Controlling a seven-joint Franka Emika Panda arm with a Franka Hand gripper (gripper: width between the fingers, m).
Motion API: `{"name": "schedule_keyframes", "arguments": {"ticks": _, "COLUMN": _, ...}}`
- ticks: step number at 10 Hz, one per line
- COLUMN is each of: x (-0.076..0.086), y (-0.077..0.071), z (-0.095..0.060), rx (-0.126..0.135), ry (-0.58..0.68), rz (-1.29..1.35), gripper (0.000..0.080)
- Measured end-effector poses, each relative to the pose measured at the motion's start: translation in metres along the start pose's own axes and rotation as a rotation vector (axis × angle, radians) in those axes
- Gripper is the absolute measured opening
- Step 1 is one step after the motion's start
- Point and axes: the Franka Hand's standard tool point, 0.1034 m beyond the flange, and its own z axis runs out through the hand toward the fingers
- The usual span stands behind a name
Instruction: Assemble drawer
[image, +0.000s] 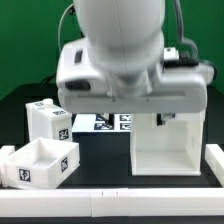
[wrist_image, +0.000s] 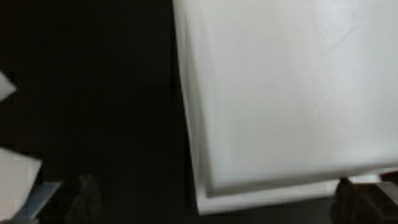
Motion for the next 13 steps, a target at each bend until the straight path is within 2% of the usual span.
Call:
{"name": "schedule_keyframes", "arguments": {"ticks": 2, "x": 0.004, "y": 0.001, "z": -0.015, "rx": 0.007, "ry": 0.179, "rz": -0.018, "gripper": 0.0649}}
{"name": "schedule_keyframes", "arguments": {"ticks": 3, "x": 0.001, "y": 0.001, "z": -0.012, "rx": 0.006, "ry": 0.255, "rz": -0.018, "gripper": 0.0649}}
{"name": "schedule_keyframes", "arguments": {"ticks": 4, "x": -0.005, "y": 0.0, "z": -0.017, "rx": 0.005, "ry": 0.307, "rz": -0.024, "gripper": 0.0649}}
{"name": "schedule_keyframes", "arguments": {"ticks": 6, "x": -0.014, "y": 0.001, "z": -0.043, "rx": 0.006, "ry": 0.441, "rz": -0.028, "gripper": 0.0649}}
{"name": "schedule_keyframes", "arguments": {"ticks": 7, "x": -0.029, "y": -0.002, "z": -0.041, "rx": 0.011, "ry": 0.468, "rz": -0.002, "gripper": 0.0649}}
{"name": "schedule_keyframes", "arguments": {"ticks": 8, "x": -0.034, "y": -0.005, "z": -0.037, "rx": 0.007, "ry": 0.476, "rz": -0.014, "gripper": 0.0649}}
{"name": "schedule_keyframes", "arguments": {"ticks": 11, "x": -0.033, "y": -0.006, "z": -0.036, "rx": 0.008, "ry": 0.496, "rz": -0.007, "gripper": 0.0649}}
{"name": "schedule_keyframes", "arguments": {"ticks": 13, "x": -0.039, "y": -0.003, "z": -0.002, "rx": 0.0, "ry": 0.516, "rz": -0.003, "gripper": 0.0649}}
